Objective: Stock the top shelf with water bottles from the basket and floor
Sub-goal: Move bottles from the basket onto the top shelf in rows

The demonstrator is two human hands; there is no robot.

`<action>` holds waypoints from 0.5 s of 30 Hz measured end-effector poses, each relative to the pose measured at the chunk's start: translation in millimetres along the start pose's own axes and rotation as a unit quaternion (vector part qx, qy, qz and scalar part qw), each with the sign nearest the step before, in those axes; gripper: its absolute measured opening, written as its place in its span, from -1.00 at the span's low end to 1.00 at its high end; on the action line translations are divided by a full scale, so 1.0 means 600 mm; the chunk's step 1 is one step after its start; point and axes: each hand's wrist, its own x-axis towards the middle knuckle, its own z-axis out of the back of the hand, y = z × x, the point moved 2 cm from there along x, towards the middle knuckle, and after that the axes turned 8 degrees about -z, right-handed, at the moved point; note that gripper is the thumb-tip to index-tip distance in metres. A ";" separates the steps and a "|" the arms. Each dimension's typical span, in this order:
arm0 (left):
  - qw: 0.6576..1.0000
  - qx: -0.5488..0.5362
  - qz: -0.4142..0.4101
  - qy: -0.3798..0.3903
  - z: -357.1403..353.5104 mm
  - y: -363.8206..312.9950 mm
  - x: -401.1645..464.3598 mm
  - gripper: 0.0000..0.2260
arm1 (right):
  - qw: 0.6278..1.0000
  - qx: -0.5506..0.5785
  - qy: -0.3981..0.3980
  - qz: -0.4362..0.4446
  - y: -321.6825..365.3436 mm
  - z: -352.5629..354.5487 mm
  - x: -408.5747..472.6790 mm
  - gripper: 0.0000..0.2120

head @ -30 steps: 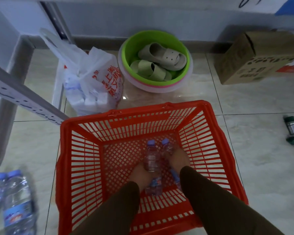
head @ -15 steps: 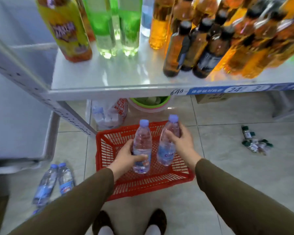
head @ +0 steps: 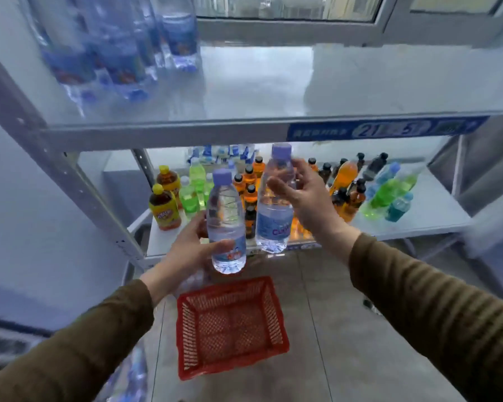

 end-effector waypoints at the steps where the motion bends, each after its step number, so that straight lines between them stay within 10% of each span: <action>1: 1.000 0.009 -0.021 -0.007 -0.003 -0.039 0.001 -0.39 | 1.000 0.005 0.009 0.025 0.038 0.019 0.007 -0.33; 15: 0.975 0.019 -0.180 -0.126 0.063 -0.309 0.082 -0.35 | 0.966 0.045 0.227 0.119 0.334 0.052 0.181 -0.67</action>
